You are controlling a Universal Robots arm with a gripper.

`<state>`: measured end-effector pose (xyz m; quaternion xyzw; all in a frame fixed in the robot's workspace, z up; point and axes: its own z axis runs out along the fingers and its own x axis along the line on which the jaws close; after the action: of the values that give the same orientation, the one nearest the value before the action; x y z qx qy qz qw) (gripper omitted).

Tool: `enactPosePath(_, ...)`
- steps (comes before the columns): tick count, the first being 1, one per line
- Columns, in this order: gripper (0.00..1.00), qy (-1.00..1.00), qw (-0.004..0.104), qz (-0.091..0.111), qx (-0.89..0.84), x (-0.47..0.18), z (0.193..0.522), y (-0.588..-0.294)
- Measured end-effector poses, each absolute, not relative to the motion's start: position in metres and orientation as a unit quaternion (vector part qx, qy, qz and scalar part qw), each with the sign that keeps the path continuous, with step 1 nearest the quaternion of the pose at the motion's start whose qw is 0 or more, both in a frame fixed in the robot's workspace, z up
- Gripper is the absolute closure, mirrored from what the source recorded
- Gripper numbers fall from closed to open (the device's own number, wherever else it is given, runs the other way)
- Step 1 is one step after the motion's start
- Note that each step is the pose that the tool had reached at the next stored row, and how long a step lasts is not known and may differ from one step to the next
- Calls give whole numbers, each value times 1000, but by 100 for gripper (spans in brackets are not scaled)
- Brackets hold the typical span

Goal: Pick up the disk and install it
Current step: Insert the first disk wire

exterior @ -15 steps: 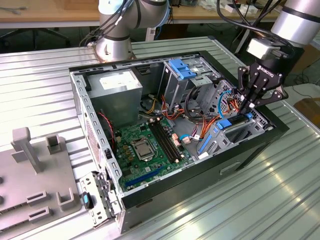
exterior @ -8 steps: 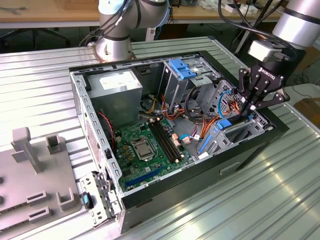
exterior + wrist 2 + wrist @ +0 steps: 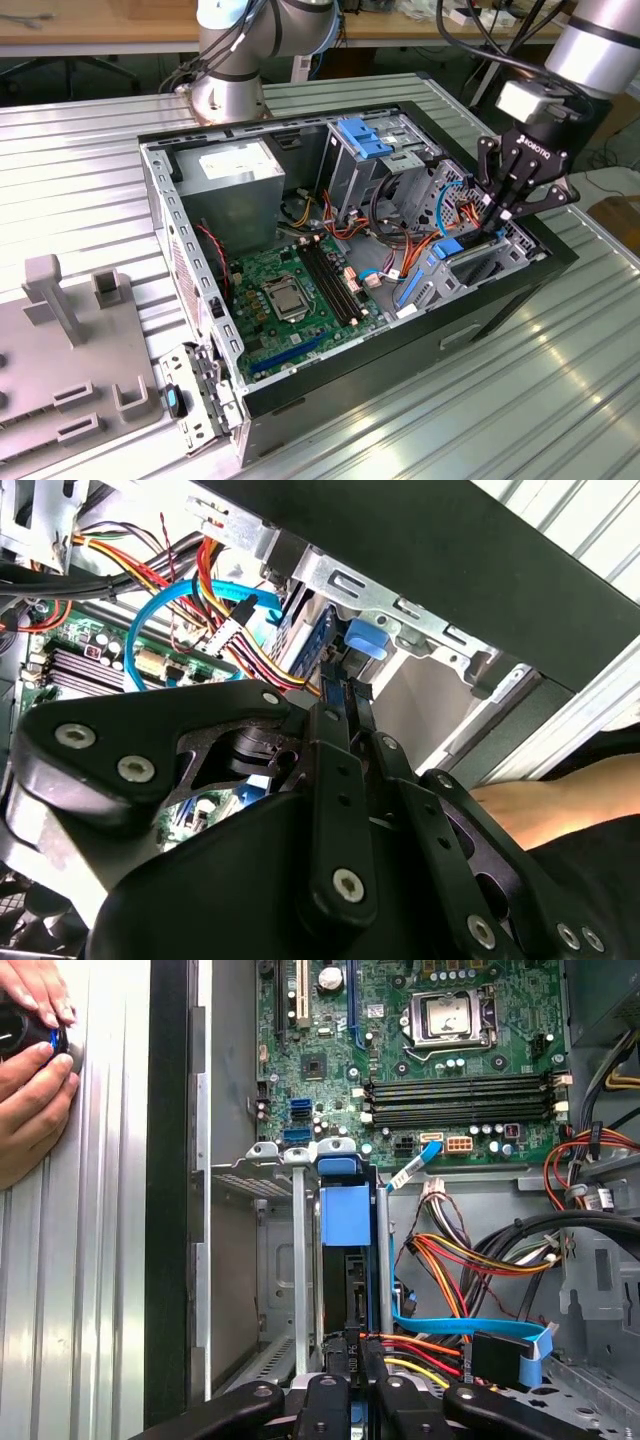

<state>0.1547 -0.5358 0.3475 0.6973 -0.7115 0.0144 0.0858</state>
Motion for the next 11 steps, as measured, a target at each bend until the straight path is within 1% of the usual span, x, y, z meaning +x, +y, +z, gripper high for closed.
enactPosePath(11,84,-711,86,14,697,155,348,-533)
